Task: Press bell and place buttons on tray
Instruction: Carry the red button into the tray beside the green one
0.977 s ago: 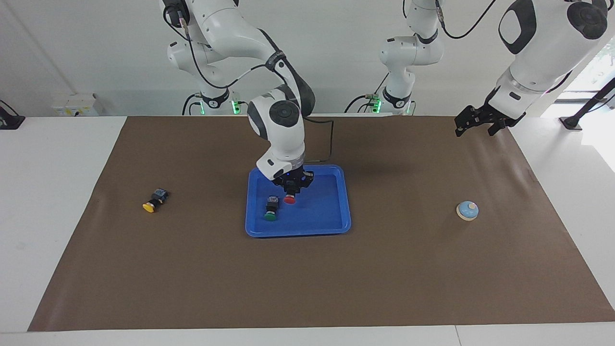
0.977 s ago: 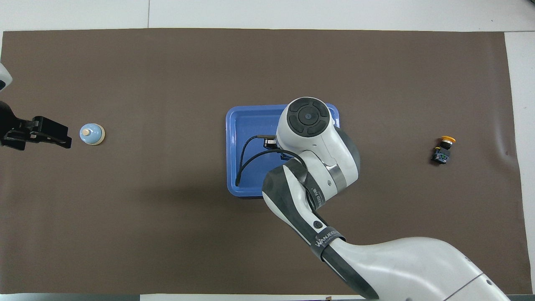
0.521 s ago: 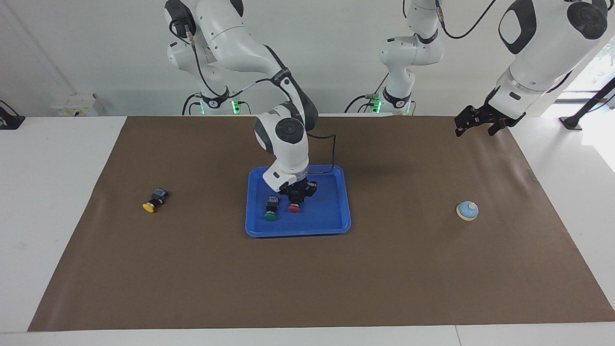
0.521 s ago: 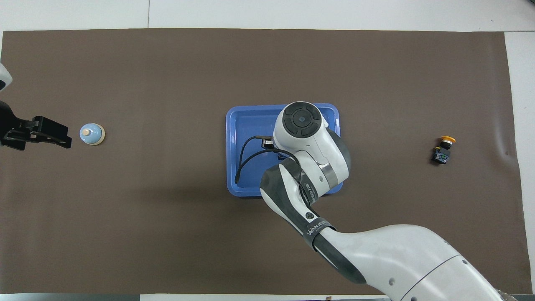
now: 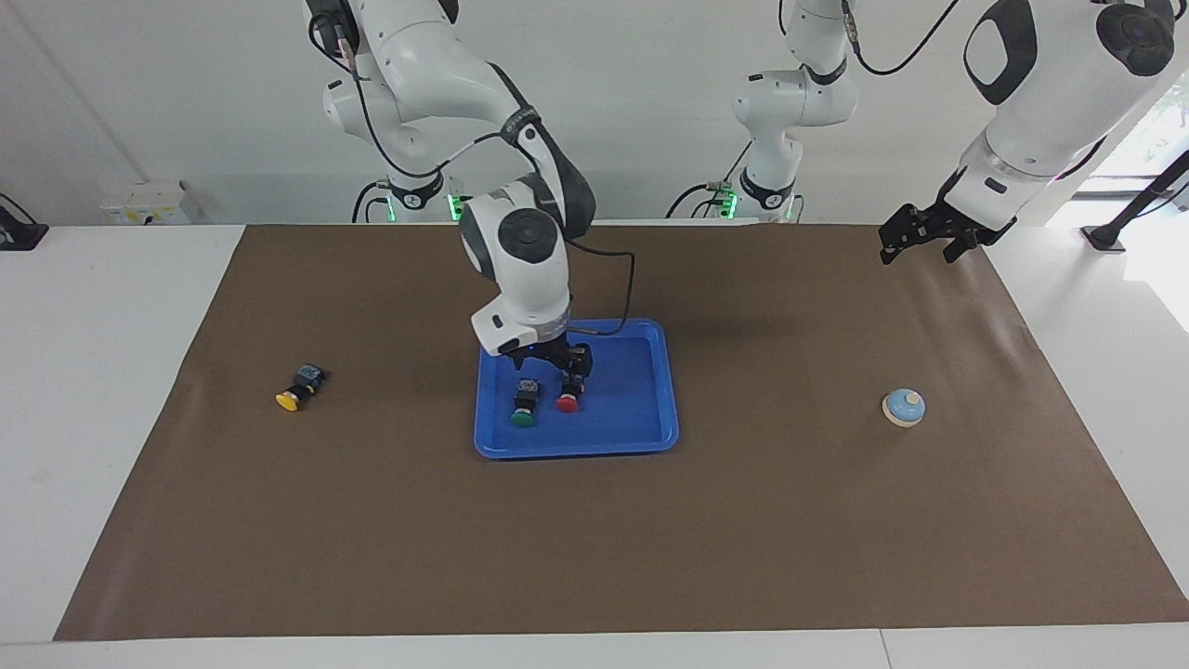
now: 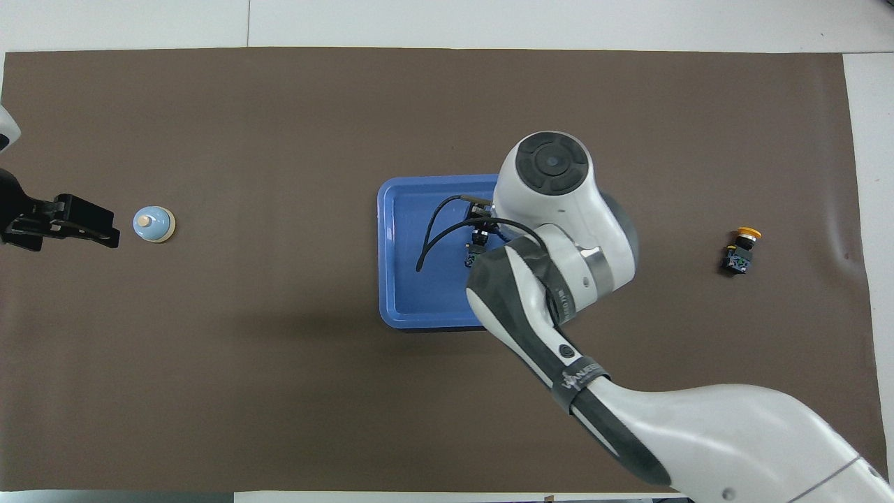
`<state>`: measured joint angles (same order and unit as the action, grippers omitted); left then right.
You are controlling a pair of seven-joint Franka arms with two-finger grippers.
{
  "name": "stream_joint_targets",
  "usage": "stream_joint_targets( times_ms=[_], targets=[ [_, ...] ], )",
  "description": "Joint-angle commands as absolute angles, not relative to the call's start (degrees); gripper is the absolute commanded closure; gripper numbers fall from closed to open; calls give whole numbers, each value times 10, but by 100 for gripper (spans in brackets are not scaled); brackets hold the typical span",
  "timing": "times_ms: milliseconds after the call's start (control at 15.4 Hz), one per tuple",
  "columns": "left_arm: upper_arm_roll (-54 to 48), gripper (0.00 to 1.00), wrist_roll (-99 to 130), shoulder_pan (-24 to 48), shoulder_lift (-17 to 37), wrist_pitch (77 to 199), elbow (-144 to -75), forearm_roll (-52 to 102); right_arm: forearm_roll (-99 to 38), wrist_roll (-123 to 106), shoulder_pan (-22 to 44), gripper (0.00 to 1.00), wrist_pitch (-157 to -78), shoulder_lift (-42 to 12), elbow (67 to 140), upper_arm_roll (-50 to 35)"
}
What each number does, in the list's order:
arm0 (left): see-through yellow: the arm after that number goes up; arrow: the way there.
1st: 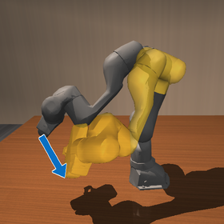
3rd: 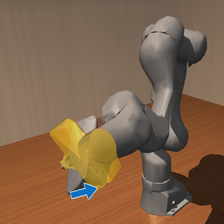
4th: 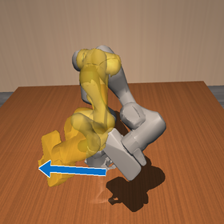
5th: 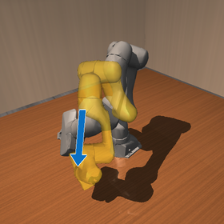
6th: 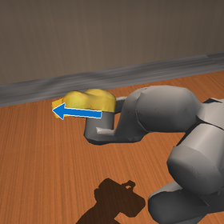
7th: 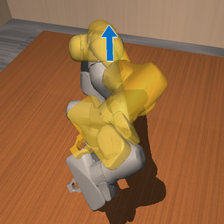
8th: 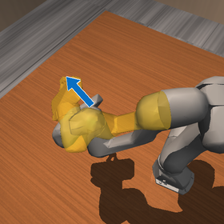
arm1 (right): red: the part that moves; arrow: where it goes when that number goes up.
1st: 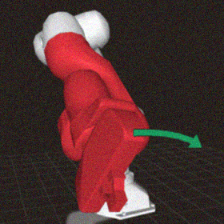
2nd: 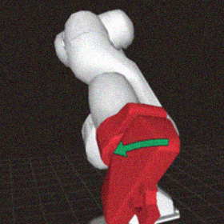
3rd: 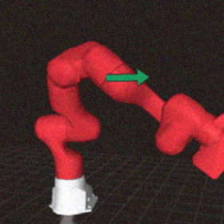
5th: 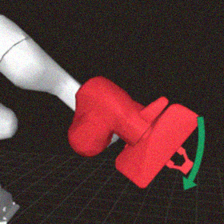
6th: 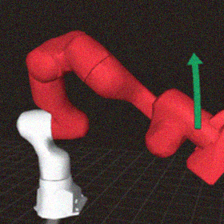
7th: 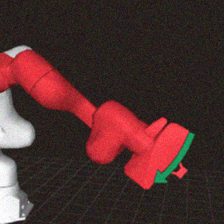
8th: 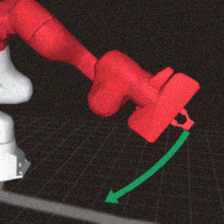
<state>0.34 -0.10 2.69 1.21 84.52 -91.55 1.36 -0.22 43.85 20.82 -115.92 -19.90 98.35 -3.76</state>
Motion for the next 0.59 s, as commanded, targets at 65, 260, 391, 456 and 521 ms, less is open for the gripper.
stream_joint_targets(
  times_ms=[65,260,391,456,521],
  targets=[
    [6,0,4,29,8,836,-911,15,-4,292,103,0,-1103,-137,998,-41],
    [6,0,4,29,8,835,-911,15,-2,138,20,0,-1088,-127,1002,-40],
    [6,0,4,29,8,835,-911,15,6,65,-33,0,-1099,-124,1022,-40],
    [6,0,4,29,8,835,-911,15,12,48,-53,0,-1119,-115,1046,-40],
    [6,0,4,29,8,835,-911,15,18,42,-73,0,-1154,-108,1075,-40]
  ],
)
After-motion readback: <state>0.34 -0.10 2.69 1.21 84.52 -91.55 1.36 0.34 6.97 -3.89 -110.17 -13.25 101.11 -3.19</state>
